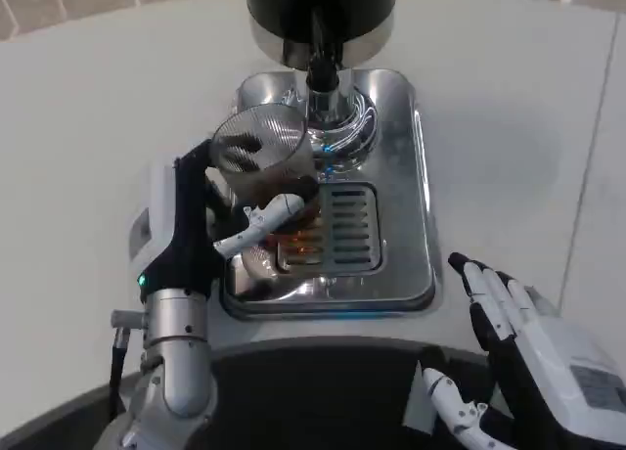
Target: Grasp the cup under the faucet to collect the drink, then remove the cup.
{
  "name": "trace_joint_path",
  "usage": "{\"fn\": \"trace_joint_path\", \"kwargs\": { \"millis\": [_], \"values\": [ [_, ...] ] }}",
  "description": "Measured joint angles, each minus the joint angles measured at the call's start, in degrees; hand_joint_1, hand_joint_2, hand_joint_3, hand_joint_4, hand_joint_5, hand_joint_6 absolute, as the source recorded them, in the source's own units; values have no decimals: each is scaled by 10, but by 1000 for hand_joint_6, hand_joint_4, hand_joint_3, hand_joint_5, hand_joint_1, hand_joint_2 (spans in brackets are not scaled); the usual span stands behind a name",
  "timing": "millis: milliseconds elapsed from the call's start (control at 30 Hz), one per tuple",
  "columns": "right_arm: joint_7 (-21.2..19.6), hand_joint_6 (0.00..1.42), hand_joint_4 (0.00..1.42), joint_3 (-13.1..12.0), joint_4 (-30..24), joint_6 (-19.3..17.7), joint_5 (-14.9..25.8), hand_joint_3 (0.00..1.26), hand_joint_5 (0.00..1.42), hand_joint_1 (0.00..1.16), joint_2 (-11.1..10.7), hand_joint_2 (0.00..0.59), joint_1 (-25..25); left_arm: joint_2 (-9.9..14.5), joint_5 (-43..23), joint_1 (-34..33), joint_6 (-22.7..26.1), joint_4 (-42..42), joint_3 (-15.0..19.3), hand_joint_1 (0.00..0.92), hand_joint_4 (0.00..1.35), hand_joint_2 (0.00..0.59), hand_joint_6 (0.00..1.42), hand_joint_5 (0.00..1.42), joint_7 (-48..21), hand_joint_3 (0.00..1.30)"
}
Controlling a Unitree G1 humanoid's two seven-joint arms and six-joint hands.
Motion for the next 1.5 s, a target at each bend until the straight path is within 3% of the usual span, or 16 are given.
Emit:
{"fn": "trace_joint_path", "kwargs": {
  "millis": [500,1100,1333,1500],
  "values": [
    [1,0,0,-7,25,-3,24,0,0,108,-3,506,-24,8,23,12,-8,-42,-10,622,1189,86,1424,1420,8,1083],
    [-6,0,0,-6,51,-21,50,0,0,107,-16,516,-44,73,80,71,-18,-109,-8,615,1202,81,1424,1424,0,1103],
    [-15,0,0,-15,54,-26,57,0,0,107,-22,518,-52,116,78,139,-49,-206,13,610,1203,79,1424,1424,-41,1107],
    [-19,0,0,-27,54,-28,65,0,0,109,-26,527,-64,133,73,194,-66,-263,23,606,1203,77,1424,1424,-74,1108]
  ]
}}
